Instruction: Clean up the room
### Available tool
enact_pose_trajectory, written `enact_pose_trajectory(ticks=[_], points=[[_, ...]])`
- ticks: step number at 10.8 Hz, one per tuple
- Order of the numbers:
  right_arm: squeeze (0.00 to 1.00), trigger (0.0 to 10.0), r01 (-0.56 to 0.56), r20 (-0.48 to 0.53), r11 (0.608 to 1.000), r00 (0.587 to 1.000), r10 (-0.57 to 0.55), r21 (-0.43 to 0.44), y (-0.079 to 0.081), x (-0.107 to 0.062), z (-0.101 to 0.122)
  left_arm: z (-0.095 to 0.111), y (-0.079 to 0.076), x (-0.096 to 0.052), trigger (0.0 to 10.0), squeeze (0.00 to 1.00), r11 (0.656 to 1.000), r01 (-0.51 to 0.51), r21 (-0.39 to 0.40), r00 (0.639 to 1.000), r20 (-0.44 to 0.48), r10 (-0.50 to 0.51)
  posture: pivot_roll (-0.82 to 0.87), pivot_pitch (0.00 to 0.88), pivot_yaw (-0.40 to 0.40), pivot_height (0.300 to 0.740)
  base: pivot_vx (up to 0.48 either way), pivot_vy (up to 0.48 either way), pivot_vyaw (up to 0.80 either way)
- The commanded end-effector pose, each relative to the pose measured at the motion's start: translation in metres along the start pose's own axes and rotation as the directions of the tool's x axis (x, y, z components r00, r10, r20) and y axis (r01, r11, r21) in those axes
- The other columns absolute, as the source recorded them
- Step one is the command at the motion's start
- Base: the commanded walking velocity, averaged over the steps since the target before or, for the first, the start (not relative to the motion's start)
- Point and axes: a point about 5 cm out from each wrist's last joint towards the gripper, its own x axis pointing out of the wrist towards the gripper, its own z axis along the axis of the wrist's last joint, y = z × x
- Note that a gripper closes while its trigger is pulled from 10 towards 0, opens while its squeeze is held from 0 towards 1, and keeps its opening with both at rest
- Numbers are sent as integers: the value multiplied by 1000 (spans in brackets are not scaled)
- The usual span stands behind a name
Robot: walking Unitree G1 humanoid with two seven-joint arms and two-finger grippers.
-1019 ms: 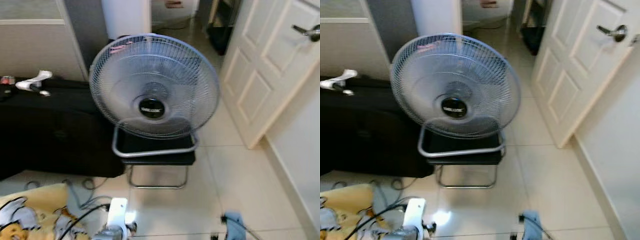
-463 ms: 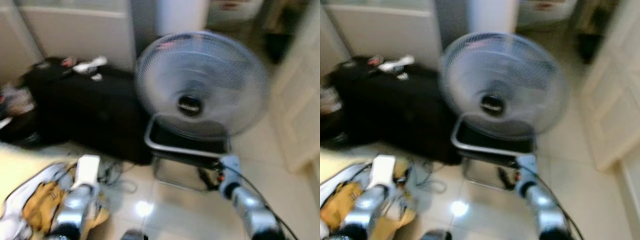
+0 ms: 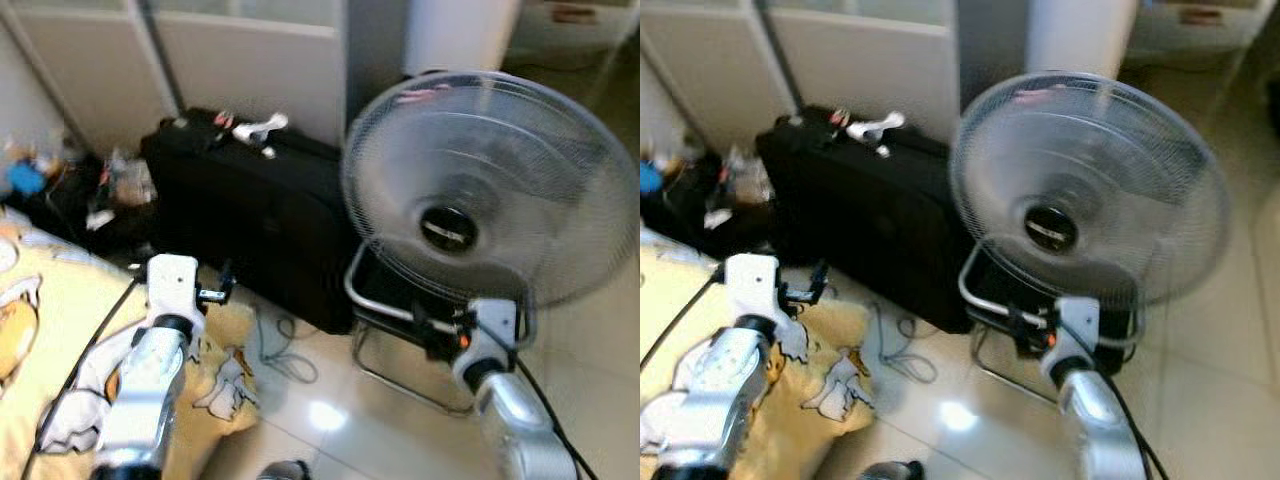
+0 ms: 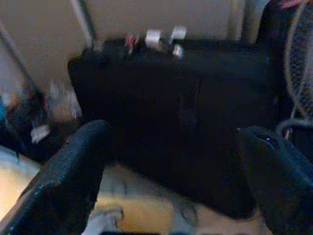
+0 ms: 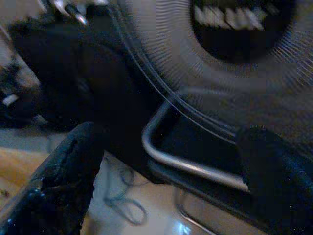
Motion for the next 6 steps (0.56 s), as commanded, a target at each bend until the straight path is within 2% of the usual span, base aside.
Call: enact_pose_trajectory(ticks=[1, 2, 3, 4, 5, 6], points=[[1000, 10000, 1, 19, 1000, 1000, -1, 13, -1, 2, 9, 3, -11, -3, 10000, 0, 998, 56, -30, 998, -17, -56, 43, 0, 47, 740, 0, 0, 775], [1000, 10000, 20, 21, 1000, 1000, -20, -10, -1, 1, 13, 15, -17, 3, 10000, 0, 1000, -11, 5, 997, 75, 10, 34, 0, 49, 740, 0, 0, 800], [1000, 10000, 88, 69, 993, 994, -82, -78, -11, 3, 30, 24, -29, 3, 10000, 0, 1000, -16, -26, 997, 73, 18, 31, 0, 39, 740, 0, 0, 425], [1000, 10000, 131, 65, 990, 990, -127, -55, -14, 8, 31, 23, -30, 7, 10000, 0, 999, 12, -32, 998, 60, -10, 22, 0, 24, 740, 0, 0, 531], [1000, 10000, 162, 33, 978, 987, -159, -132, -17, 5, 26, 16, -23, 4, 10000, 0, 1000, 0, 12, 1000, 21, 0, 39, 0, 21, 740, 0, 0, 800], [1000, 10000, 176, 46, 978, 984, -172, -111, -17, 5, 29, 20, -18, 2, 10000, 0, 999, -22, 46, 999, 37, 20, 51, 0, 12, 740, 0, 0, 800]])
